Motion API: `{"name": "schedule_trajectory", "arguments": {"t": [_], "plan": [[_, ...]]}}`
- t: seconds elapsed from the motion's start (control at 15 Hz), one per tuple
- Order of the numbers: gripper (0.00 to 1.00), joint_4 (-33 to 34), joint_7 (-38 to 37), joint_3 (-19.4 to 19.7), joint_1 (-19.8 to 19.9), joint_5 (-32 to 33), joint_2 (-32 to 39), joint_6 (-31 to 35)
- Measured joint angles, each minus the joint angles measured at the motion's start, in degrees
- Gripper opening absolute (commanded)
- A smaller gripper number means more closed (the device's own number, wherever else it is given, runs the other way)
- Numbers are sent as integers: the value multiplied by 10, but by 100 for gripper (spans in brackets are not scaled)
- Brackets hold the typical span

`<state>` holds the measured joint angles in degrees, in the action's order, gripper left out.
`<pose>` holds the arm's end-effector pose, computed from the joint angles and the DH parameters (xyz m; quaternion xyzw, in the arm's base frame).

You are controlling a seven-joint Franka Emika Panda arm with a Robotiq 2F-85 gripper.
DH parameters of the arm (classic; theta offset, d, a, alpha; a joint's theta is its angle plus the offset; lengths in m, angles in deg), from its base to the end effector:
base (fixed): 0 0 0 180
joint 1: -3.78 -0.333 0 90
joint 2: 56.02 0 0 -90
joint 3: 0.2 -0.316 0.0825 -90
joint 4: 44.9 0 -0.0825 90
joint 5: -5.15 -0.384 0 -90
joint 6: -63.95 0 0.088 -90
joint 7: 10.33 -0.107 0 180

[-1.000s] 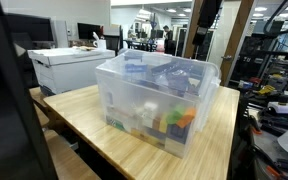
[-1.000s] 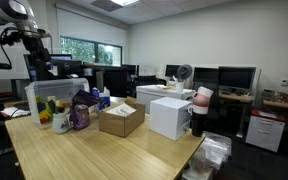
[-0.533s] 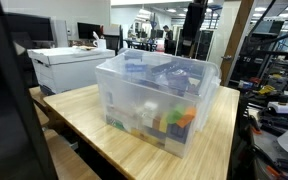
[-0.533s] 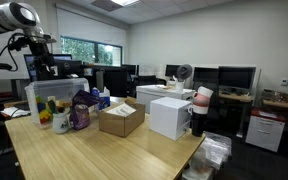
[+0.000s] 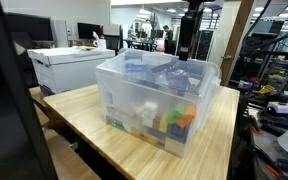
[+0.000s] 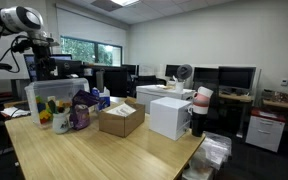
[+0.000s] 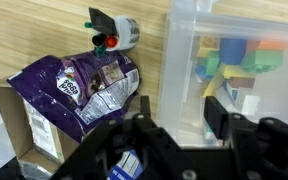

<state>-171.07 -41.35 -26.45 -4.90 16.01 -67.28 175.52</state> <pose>0.4026 0.2737 0.4523 0.9885 0.0665 0.0360 0.1308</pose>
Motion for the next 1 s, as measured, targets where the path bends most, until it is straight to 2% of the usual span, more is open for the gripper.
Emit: {"name": "schedule_trajectory", "arguments": {"t": [0.27,0.73,0.87,0.93,1.0], "plan": [[10,0,0,14,-9,0,3,-4],[1,0,0,26,-17,0,4,-5],[5,0,0,30,-20,0,5,-6],[30,0,0,32,-21,0,5,-6],[30,0,0,33,-22,0,6,-6]]}}
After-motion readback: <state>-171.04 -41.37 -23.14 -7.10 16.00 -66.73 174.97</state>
